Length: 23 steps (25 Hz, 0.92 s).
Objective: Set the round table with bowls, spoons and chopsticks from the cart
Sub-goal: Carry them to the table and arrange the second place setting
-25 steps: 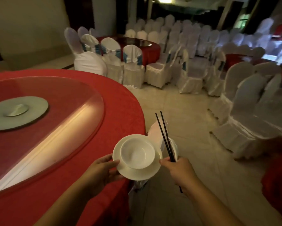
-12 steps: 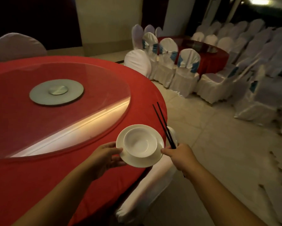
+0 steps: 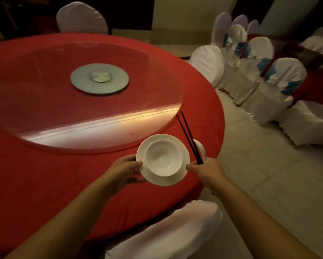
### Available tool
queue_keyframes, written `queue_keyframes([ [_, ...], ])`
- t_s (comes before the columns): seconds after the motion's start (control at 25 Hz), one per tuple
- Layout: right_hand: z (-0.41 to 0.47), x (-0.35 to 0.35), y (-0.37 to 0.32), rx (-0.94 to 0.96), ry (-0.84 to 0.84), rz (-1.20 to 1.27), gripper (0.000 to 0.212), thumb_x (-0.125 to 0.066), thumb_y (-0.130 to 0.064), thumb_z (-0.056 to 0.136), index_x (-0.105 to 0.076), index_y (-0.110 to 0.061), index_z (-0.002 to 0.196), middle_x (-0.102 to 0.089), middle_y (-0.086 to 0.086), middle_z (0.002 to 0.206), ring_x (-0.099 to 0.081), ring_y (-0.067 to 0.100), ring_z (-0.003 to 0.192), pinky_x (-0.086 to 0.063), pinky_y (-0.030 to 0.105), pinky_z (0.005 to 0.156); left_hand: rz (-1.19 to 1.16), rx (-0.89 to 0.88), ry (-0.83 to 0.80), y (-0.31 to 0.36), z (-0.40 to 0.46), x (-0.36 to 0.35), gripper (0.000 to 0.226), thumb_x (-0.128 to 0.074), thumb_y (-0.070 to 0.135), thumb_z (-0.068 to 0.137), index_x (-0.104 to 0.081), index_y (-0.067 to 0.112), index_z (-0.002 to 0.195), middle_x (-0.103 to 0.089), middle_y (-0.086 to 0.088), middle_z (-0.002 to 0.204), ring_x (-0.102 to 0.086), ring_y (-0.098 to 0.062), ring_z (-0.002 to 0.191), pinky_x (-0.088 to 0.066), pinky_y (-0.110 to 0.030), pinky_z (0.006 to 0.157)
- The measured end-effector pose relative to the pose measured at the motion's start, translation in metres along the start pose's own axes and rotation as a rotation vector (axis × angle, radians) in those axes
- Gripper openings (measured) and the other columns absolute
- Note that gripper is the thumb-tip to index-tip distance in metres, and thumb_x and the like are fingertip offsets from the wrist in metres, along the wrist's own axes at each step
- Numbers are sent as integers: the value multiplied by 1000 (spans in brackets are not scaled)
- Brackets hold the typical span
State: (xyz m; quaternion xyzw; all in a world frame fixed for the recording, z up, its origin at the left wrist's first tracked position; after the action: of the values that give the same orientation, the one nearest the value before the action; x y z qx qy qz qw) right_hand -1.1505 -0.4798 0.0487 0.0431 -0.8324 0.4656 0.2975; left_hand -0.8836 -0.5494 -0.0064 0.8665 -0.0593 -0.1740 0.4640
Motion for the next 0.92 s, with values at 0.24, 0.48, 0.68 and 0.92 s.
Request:
queue_keyframes([
  [0.24,50,-30,0,76,-194,-102,11,-82,-20,79,-75,-11,78,-74,4,77,-68,19,74,-49,31,60,-43,-11,224,-27,-6,10,23,-61,1,96,-69,14,114,-75,-13,111,-76,-24,89,-63,-37,67],
  [0.48,91,-57,-1,178,-388,-195,10,-81,-16,79,-74,-9,78,-68,5,68,-59,14,55,-48,28,50,-158,-23,493,-65,-21,-1,27,-63,0,95,-64,9,121,-72,-13,113,-78,-21,85,-63,-36,64],
  [0.68,109,-80,7,214,-493,-236,14,-81,-13,78,-70,-14,69,-63,2,59,-55,14,46,-44,27,47,-228,-33,630,-89,-29,-8,27,-63,0,94,-65,9,119,-72,-16,112,-78,-21,83,-63,-36,63],
  [0.92,115,-105,27,154,-469,-233,16,-78,-11,77,-68,-15,66,-62,2,59,-56,16,51,-46,29,51,-231,45,628,-106,-13,7,29,-64,0,93,-65,9,121,-73,-18,114,-77,-28,93,-64,-39,67],
])
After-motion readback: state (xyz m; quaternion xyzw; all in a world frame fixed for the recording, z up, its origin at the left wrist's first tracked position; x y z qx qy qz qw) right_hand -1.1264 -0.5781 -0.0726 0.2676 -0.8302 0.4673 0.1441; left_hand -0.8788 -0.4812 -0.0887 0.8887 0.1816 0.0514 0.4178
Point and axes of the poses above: each hand's wrist, its own z-axis towards the middle knuckle, its own x-axis out of the back of the hand, y = z × x, the point moved 1 cm from there along z, towards the middle knuckle
